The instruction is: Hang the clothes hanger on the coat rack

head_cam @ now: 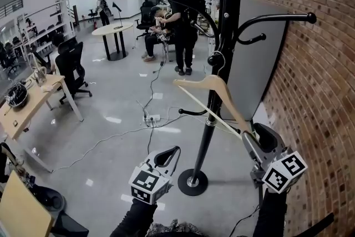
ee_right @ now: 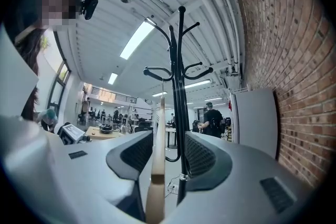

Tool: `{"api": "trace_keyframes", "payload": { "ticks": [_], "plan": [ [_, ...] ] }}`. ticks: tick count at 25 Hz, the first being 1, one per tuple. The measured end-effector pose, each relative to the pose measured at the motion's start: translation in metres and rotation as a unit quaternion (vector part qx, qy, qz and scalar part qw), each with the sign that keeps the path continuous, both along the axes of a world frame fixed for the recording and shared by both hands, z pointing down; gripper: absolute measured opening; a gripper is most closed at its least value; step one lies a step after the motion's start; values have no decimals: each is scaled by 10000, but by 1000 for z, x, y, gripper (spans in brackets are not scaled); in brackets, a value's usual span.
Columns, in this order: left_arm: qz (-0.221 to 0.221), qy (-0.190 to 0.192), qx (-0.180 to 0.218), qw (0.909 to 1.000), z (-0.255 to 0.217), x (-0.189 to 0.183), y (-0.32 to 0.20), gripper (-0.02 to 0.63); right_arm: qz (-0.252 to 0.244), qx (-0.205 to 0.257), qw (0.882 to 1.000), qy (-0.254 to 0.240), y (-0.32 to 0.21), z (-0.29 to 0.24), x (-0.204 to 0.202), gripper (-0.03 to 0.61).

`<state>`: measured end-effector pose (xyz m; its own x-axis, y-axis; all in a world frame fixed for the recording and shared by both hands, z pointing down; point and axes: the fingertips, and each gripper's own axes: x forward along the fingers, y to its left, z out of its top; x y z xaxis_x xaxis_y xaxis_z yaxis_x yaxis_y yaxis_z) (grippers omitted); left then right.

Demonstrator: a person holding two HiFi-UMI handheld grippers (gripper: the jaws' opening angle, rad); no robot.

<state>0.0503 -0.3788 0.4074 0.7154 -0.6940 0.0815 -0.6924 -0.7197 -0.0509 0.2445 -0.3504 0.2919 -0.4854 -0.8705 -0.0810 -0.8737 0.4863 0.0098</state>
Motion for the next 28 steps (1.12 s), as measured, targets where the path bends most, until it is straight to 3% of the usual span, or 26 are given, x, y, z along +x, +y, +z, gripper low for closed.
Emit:
{"api": "trace_keyframes", "payload": {
  "ticks": [9,18,24,28],
  "plan": [
    [35,12,42,10000,-4,9,28,8,201,21,9994,-297,59,20,32,178],
    [-76,76,62,9999,-3,21,75,8,416,-408,9972,-460,99,68,51,175],
    [-177,99,135,9997,-12,20,106,8,343,-391,9982,-296,115,74,29,23],
    [-189,12,153,9997,-21,22,122,8,337,-413,9980,-327,122,73,24,11]
  ]
}}
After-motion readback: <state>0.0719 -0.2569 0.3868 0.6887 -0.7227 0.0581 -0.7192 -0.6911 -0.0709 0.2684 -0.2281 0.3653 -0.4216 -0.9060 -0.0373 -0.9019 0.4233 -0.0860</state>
